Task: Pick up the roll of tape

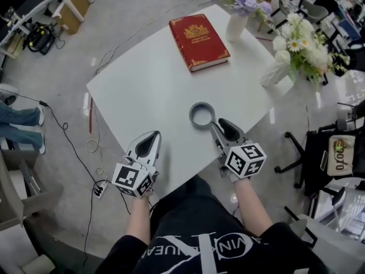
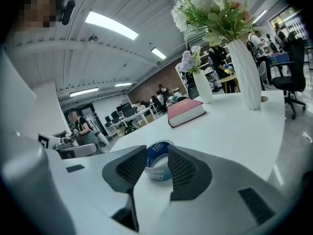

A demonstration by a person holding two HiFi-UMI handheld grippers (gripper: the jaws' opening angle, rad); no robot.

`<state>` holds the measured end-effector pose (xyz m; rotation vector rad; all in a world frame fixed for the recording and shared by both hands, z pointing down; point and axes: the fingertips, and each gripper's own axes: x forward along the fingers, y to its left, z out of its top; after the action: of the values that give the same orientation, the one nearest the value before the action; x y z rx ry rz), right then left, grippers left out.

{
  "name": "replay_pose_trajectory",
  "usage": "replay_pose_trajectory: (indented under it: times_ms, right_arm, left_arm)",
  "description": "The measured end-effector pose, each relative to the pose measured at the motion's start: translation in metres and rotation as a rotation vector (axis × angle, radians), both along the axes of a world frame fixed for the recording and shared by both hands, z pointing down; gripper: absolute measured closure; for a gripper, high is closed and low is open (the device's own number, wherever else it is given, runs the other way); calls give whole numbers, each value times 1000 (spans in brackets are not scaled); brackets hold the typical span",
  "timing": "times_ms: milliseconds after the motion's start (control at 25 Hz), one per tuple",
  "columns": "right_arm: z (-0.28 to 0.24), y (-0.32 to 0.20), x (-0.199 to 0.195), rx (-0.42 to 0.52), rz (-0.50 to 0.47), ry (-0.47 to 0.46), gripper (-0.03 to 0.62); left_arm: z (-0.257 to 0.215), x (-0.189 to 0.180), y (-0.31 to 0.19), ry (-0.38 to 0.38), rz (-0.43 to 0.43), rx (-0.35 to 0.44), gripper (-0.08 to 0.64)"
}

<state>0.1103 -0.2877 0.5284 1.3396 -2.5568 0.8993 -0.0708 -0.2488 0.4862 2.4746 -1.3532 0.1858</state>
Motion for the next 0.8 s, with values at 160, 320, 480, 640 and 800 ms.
replay_pose_trajectory:
  times_ms: [160,320,480,640,800]
  right_arm:
    - [5,-13,1,-23,23,17,443]
    - [17,-24,-3,-76,29,51,445]
    - [29,-34,-8,-126,23,102,446]
    - [38,-46,-7,-155,18,136,451]
    - [46,-55,-10,-171,6,168,457]
  left_arm:
    - [5,4,-12,1,28,-12,558]
    - [6,8,-25,-10,61,-10,558]
    - [9,9,-35,-9,72,-12,558]
    - [15,10,-40,5,70,-21,558]
    - [22,12,-42,11,71,-29,558]
